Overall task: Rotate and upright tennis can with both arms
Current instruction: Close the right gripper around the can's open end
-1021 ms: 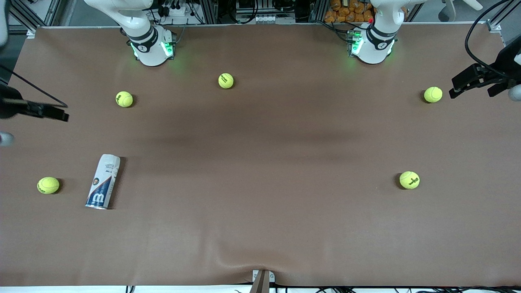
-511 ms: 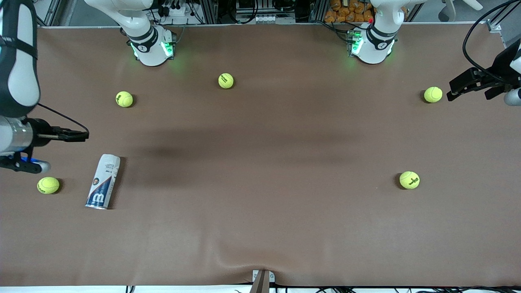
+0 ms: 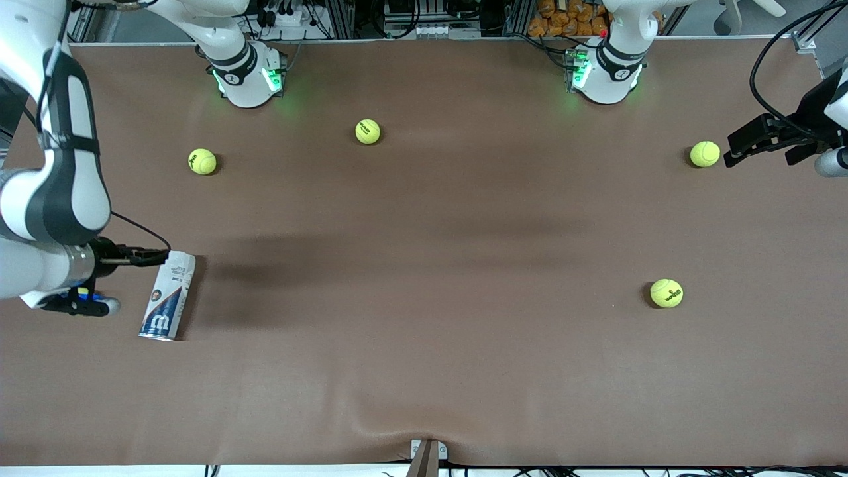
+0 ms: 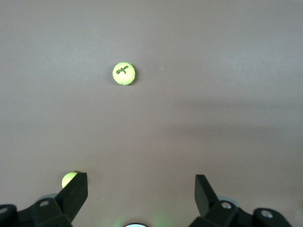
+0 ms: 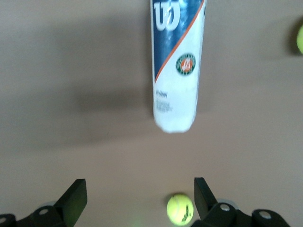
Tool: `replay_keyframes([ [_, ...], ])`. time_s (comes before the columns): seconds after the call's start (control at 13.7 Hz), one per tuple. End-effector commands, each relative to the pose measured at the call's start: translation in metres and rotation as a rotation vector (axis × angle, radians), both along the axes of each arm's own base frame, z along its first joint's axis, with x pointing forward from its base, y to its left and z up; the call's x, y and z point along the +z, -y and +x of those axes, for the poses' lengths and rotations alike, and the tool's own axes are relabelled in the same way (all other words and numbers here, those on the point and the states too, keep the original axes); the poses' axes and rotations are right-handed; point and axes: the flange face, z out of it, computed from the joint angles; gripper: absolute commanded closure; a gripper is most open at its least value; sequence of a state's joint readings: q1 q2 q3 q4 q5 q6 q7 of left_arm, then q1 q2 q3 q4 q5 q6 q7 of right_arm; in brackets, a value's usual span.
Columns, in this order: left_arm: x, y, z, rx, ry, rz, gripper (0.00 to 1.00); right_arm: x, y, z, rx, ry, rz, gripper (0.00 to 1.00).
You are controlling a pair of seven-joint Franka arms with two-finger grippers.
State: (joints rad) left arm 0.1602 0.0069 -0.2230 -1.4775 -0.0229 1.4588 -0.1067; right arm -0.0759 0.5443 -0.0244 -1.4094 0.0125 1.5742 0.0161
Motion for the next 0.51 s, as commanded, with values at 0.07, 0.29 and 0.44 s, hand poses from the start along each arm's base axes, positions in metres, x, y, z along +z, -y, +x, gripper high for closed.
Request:
replay_keyframes([
  [0.07,0.003,-0.003,0.003,-0.010,0.015,-0.003,0.00,-0.061,0.015,0.016,-0.001,0.017,0.007,0.00],
  [0.29,-0.001,-0.004,0.006,-0.008,0.011,-0.004,0.00,-0.093,0.019,0.021,0.008,0.060,0.001,0.00],
  [0.44,-0.002,-0.004,0.007,-0.008,0.009,-0.005,0.00,-0.110,0.022,0.019,0.006,0.080,-0.003,0.00],
])
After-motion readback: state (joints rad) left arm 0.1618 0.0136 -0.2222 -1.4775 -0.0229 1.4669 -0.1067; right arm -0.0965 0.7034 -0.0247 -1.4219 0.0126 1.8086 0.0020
